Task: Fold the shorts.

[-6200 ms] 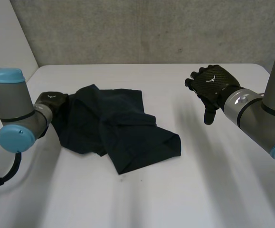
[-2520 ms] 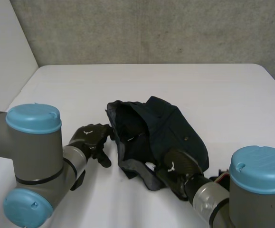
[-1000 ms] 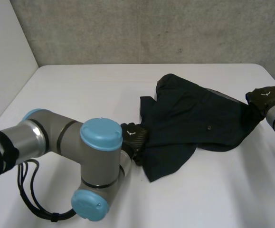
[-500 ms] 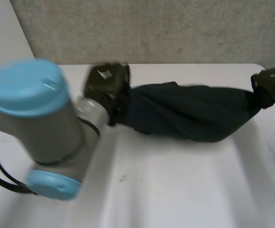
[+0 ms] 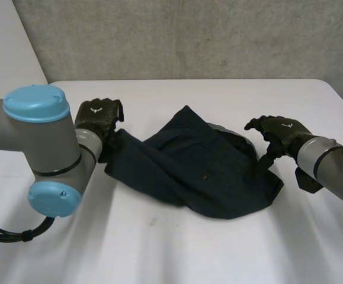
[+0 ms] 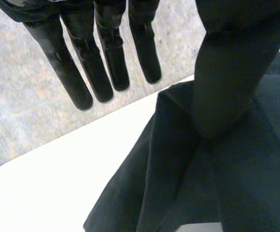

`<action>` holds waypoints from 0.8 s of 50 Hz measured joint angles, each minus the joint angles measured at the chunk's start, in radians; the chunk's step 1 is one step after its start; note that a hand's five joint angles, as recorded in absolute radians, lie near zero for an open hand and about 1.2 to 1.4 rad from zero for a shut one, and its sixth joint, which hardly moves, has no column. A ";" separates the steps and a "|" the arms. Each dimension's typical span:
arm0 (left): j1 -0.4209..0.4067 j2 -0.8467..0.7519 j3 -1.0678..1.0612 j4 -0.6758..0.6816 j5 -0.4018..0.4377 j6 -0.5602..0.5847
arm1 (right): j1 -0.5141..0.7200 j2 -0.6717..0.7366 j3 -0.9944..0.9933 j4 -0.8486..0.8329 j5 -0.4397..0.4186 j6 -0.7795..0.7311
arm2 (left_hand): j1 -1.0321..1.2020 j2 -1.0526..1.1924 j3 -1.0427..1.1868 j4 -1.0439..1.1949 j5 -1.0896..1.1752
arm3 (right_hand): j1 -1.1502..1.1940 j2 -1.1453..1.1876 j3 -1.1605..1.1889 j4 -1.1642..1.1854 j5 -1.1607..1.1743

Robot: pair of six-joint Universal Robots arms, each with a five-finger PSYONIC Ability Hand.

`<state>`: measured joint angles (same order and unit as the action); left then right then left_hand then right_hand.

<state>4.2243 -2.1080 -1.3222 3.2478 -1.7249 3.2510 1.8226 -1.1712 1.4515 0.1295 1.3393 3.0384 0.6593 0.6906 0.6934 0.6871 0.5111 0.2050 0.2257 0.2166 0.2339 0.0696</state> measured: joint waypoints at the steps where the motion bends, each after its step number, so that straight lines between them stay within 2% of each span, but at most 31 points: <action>1: 0.001 0.000 -0.001 0.000 0.000 0.002 | 0.001 -0.001 -0.005 -0.001 0.000 -0.003 | -0.054 -0.060 -0.060 -0.060 -0.062 | 0.000 0.000 0.000 0.000 0.000; 6: -0.001 0.056 -0.022 -0.006 0.002 0.007 | -0.002 -0.052 -0.030 0.002 -0.011 -0.056 | -0.118 -0.154 -0.152 -0.152 -0.157 | 0.000 -0.003 -0.006 0.000 0.000; 11: -0.007 0.190 -0.095 -0.011 0.004 0.007 | -0.003 -0.160 -0.013 0.027 -0.045 -0.247 | -0.170 -0.208 -0.206 -0.211 -0.214 | 0.000 -0.003 -0.006 0.000 0.000; 14: -0.012 0.285 -0.170 -0.019 0.004 0.007 | -0.001 -0.232 0.032 0.054 -0.067 -0.438 | -0.170 -0.211 -0.206 -0.217 -0.220 | 0.000 -0.003 -0.006 0.000 0.000; 21: -0.024 0.365 -0.297 -0.049 0.004 0.006 | 0.003 -0.293 0.124 0.074 -0.079 -0.677 | -0.174 -0.220 -0.219 -0.229 -0.232 | 0.000 -0.003 -0.006 0.000 0.000; 29: 0.022 0.338 -0.334 -0.053 0.001 0.002 | 0.016 -0.217 0.096 0.052 -0.077 -0.609 | -0.180 -0.221 -0.219 -0.229 -0.233 | 0.000 -0.003 -0.006 0.000 0.000; 35: 0.092 0.258 -0.290 -0.052 0.017 -0.001 | 0.065 -0.065 -0.064 0.039 -0.070 -0.448 | -0.180 -0.221 -0.219 -0.229 -0.233 | 0.000 -0.003 -0.006 0.000 0.000; 40: 0.113 0.184 -0.246 -0.052 0.037 0.000 | 0.096 0.044 -0.197 0.041 -0.058 -0.330 | -0.180 -0.221 -0.219 -0.229 -0.233 | 0.000 -0.003 -0.006 0.000 0.000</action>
<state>4.3371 -1.9236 -1.5681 3.1955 -1.6874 3.2510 1.9183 -1.1274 1.2549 0.1706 1.2815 2.7084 0.4788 0.4693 0.4747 0.4584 0.2786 0.2050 0.2223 0.2108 0.2335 0.0694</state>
